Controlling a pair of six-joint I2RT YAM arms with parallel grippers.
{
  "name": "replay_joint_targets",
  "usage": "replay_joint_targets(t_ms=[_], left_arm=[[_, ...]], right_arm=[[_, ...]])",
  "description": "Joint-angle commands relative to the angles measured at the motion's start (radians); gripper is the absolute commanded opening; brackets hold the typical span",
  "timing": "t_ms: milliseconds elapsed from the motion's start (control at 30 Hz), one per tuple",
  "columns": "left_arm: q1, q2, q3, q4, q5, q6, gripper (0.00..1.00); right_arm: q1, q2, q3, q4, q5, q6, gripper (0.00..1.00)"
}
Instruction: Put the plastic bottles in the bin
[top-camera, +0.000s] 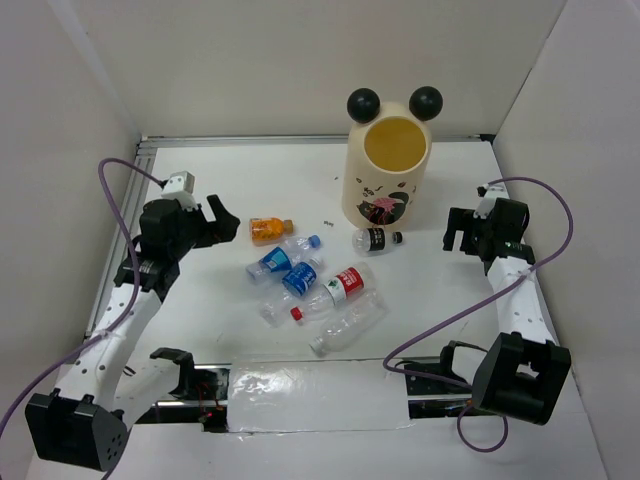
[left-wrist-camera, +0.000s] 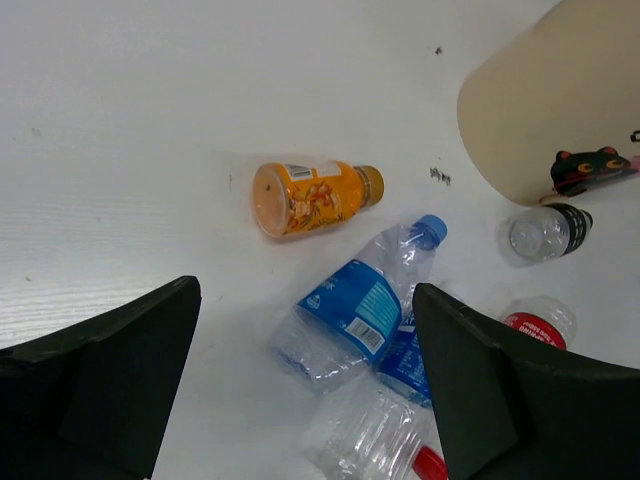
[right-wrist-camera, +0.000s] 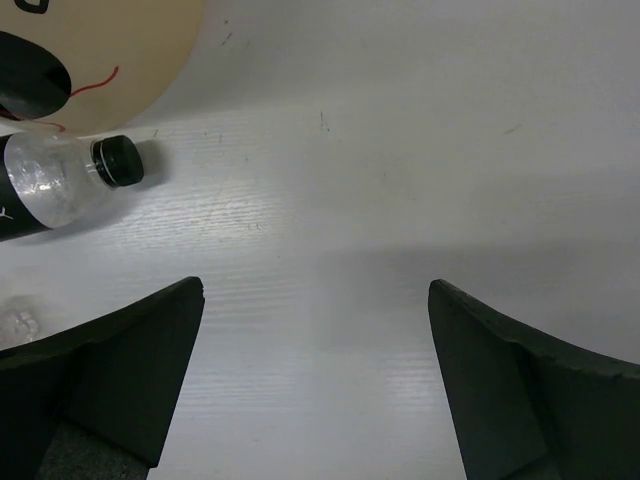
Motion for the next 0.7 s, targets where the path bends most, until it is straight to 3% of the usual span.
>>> replay_joint_targets(t_ms=[0, 200, 300, 333, 367, 400, 467, 500, 533, 567, 600, 667], left_arm=[[0.003, 0.016, 0.018, -0.004, 0.079, -0.016, 1.00], [0.003, 0.016, -0.020, 0.020, 0.138, -0.016, 1.00], [0.003, 0.016, -0.031, 0.020, 0.164, -0.007, 0.90], [0.003, 0.016, -0.031, 0.020, 0.165, -0.006, 0.84], [-0.007, 0.016, -0.031, 0.020, 0.177, -0.006, 0.62], [-0.007, 0.016, -0.031, 0.020, 0.177, -0.006, 0.49], [-0.017, 0.016, -0.022, 0.008, 0.177, 0.004, 0.36], [-0.027, 0.016, -0.022, -0.001, 0.177, 0.004, 0.37], [-0.027, 0.016, -0.022, -0.001, 0.168, 0.004, 0.45], [-0.039, 0.016, -0.022, -0.010, 0.154, 0.004, 0.60], [-0.053, 0.005, -0.032, -0.011, 0.154, 0.004, 0.84], [-0.065, -0.008, -0.045, -0.011, 0.145, -0.005, 0.94]], right_arm=[[-0.001, -0.025, 0.006, 0.017, 0.003, 0.007, 1.00], [-0.014, -0.016, 0.040, -0.061, -0.153, -0.194, 1.00], [-0.014, -0.039, 0.049, -0.073, -0.271, -0.257, 1.00], [-0.014, -0.049, 0.049, -0.085, -0.311, -0.273, 1.00], [-0.014, -0.050, 0.049, -0.085, -0.346, -0.289, 0.96], [-0.005, -0.062, 0.040, -0.075, -0.370, -0.273, 0.81], [0.014, -0.071, 0.019, -0.015, -0.379, -0.222, 0.56], [0.037, -0.082, 0.008, 0.011, -0.379, -0.198, 0.56], [0.049, -0.082, 0.008, 0.031, -0.379, -0.179, 0.56], [0.063, -0.082, -0.006, 0.074, -0.379, -0.126, 0.61], [0.086, -0.073, -0.006, 0.095, -0.379, -0.092, 0.68], [0.112, -0.033, -0.006, 0.143, -0.379, 0.006, 0.69]])
